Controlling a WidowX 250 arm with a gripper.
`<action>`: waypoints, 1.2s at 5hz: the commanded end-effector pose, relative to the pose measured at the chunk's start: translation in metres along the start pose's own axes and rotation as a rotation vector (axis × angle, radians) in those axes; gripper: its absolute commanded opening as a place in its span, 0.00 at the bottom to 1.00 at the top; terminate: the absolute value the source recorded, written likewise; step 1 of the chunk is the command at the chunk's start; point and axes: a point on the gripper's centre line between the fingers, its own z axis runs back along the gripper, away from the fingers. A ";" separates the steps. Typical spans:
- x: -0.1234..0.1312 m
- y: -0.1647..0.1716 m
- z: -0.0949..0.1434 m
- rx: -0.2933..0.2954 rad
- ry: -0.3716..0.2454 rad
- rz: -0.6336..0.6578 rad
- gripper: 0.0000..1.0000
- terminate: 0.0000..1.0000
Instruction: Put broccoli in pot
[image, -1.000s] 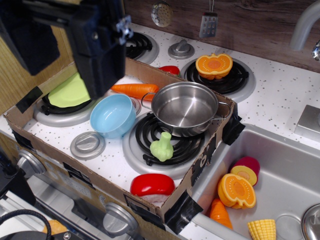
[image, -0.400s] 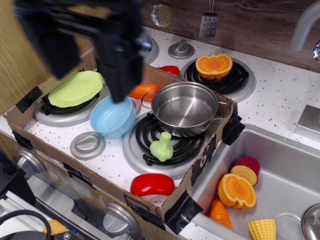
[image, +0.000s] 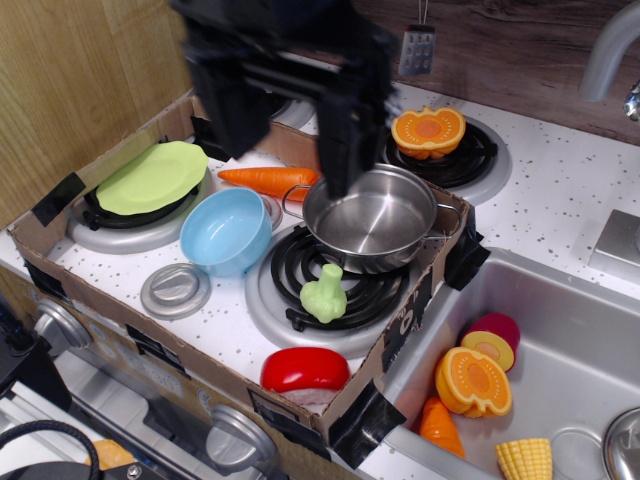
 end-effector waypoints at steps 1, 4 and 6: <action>0.017 0.003 -0.062 -0.062 -0.111 0.024 1.00 0.00; 0.032 0.028 -0.106 -0.048 -0.195 -0.022 1.00 0.00; 0.035 0.046 -0.123 -0.051 -0.194 -0.025 1.00 0.00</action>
